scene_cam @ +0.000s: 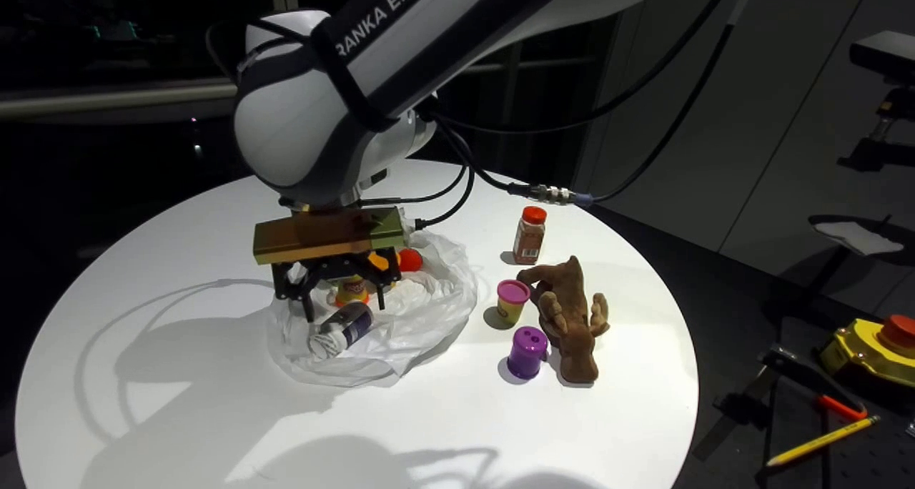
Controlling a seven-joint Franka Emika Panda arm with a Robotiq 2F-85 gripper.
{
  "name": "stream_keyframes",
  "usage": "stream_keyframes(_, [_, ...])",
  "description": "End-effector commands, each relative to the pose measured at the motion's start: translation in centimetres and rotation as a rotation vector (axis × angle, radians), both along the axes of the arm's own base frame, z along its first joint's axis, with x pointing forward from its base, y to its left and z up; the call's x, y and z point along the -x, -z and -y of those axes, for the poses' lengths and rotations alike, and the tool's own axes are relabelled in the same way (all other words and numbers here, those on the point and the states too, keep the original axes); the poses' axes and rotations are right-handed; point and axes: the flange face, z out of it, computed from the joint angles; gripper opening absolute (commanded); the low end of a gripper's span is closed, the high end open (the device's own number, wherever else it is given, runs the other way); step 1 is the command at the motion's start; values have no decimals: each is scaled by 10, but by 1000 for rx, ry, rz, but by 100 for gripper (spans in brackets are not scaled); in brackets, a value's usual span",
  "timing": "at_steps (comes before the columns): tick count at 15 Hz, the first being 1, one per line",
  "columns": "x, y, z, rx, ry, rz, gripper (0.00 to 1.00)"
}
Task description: Remove the contents from the plastic bag.
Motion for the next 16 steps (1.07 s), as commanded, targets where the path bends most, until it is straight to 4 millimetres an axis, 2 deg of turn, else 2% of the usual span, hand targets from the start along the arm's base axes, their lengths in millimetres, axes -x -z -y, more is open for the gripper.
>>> stream_keyframes(1, [6, -12, -9, 18, 62, -30, 100])
stream_keyframes(7, [-1, 12, -8, 6, 162, -4, 100])
stream_keyframes(16, [-16, 12, 3, -22, 310, 60, 100])
